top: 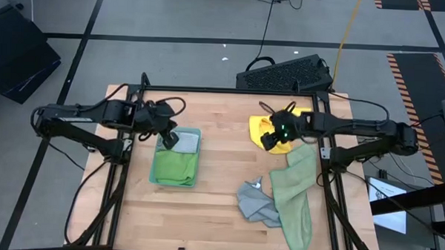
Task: Fold microfiber towels
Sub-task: Fold the yellow microfiber cloth
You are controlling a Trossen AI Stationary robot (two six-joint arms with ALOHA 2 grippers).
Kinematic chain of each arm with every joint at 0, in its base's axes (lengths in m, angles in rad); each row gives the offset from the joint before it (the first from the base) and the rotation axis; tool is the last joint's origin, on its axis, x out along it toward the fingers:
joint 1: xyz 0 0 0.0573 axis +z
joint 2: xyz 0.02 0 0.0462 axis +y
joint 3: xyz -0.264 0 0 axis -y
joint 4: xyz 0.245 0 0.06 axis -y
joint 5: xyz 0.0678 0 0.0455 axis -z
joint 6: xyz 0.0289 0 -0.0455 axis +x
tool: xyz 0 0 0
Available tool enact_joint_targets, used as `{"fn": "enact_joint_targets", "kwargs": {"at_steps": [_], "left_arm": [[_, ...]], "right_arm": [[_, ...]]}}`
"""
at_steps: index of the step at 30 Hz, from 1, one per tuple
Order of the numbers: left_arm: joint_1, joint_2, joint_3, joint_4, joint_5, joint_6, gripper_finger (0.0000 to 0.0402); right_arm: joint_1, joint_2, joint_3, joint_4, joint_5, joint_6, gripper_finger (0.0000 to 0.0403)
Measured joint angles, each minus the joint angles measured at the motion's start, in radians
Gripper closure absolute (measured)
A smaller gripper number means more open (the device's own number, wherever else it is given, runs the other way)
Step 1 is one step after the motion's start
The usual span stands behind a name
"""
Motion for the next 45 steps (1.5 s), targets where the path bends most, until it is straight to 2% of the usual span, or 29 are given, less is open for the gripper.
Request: {"fn": "enact_joint_targets", "kwargs": {"at_steps": [3, 7, 11, 16, 20, 22, 30, 35, 38, 41, 45], "left_arm": [[0.034, 0.0, 0.0, 0.0, -0.03, -0.017, 0.0371], [0.073, 0.001, 0.0, 0.0, -0.035, -0.032, 0.0371], [0.099, 0.009, 0.0, -0.004, -0.035, -0.091, 0.0371], [0.104, 0.008, 0.0, -0.003, -0.034, -0.218, 0.0371], [0.091, 0.008, 0.0, -0.003, -0.034, -0.329, 0.0371], [0.085, 0.008, 0.0, -0.003, -0.031, -0.361, 0.0371], [0.04, 0.008, 0.0, 0.004, 0.017, -0.471, 0.037], [0.011, 0.022, 0.0, 0.018, 0.006, -0.474, 0.037], [0.01, 0.033, 0.0, 0.022, 0.005, -0.452, 0.037], [0.01, 0.038, 0.0, 0.022, 0.005, -0.446, 0.037], [0.006, 0.051, 0.001, 0.024, 0.004, -0.443, 0.037]], "right_arm": [[-0.087, 0.003, -0.001, -0.028, -0.09, -0.267, 0.012], [-0.195, 0.029, -0.019, -0.063, -0.216, -0.594, 0.0126], [-0.294, 0.037, -0.051, -0.052, -0.267, -0.823, 0.0142], [-0.404, 0.032, -0.106, 0.005, -0.332, -0.972, 0.015], [-0.449, 0.033, -0.162, 0.068, -0.446, -1.03, 0.015], [-0.451, 0.033, -0.188, 0.104, -0.444, -1.055, 0.0151], [-0.451, 0.051, -0.241, 0.307, -0.292, -0.946, 0.0152], [-0.454, 0.154, -0.247, 0.335, -0.202, -0.881, 0.0152], [-0.456, 0.225, -0.247, 0.407, -0.187, -0.838, 0.0158], [-0.455, 0.282, -0.247, 0.473, -0.222, -0.794, 0.02], [-0.454, 0.331, -0.247, 0.487, -0.235, -0.724, 0.031]]}}
